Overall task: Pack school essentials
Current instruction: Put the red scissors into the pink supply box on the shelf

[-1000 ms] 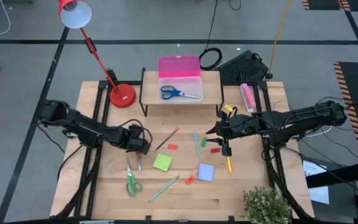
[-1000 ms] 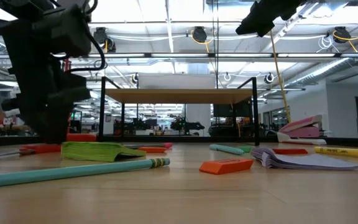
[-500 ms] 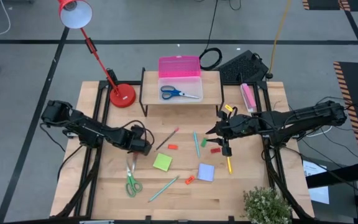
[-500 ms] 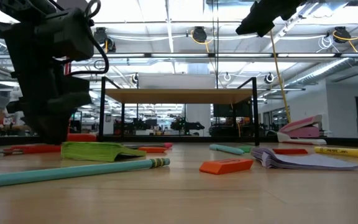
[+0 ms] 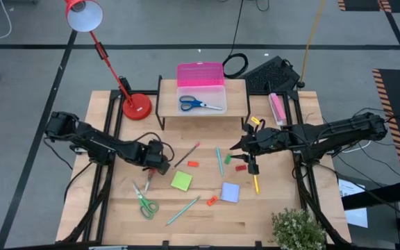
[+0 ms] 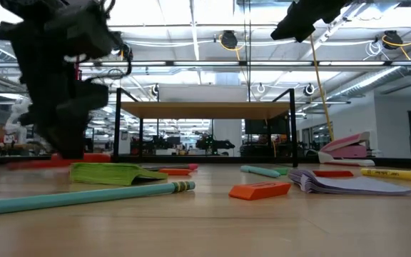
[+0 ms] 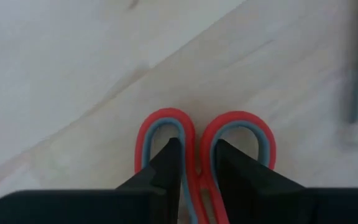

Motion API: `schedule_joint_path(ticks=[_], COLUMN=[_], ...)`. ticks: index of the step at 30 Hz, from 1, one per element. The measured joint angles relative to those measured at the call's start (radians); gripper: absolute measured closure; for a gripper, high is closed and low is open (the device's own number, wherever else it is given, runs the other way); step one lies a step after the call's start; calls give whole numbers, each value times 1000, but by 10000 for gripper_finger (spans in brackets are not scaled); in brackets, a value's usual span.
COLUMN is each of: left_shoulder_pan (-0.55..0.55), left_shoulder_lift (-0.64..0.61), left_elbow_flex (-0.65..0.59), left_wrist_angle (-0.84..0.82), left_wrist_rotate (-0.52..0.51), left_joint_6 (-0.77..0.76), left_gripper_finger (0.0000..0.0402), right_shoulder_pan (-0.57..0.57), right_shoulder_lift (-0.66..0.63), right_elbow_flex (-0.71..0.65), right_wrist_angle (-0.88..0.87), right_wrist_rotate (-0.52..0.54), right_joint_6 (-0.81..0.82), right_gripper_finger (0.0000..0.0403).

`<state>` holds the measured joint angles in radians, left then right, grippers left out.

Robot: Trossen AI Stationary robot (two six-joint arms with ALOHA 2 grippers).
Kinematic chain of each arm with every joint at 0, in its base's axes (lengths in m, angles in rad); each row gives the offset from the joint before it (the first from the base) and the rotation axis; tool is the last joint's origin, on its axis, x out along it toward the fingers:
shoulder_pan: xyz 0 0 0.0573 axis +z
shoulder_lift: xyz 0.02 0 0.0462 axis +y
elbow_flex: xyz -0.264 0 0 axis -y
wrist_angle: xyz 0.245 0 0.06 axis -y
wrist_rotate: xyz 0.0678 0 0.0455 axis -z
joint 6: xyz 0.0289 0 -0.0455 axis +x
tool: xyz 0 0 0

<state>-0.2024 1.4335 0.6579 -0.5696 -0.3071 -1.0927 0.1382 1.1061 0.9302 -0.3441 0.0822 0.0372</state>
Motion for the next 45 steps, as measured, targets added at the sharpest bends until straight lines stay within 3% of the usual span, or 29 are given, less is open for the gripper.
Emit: schedule_joint_path(ticks=[13,22,26,35,45], left_shoulder_pan=[-16,-14,14,171,393], left_shoulder_lift=[-86,-87,-87,-71,91], left_elbow_flex=[157,391,513,720,949], left_wrist_angle=[-5,-10,-8,6,73], left_wrist_rotate=[-16,-85,-96,-92,55], left_joint_6=[236,570,731,1061,1324], left_gripper_finger=[314,314,314,314,314], right_shoulder_pan=[0,0,0,0,0], right_shoulder_lift=[0,0,-3,-77,-184], right_elbow_flex=[0,0,0,0,-61], right_wrist_angle=[-7,-21,-64,-151,-156], right_wrist_rotate=[0,1,49,79,79], right_joint_6=[-19,-61,-80,-68,-78], right_gripper_finger=[273,273,273,273,273])
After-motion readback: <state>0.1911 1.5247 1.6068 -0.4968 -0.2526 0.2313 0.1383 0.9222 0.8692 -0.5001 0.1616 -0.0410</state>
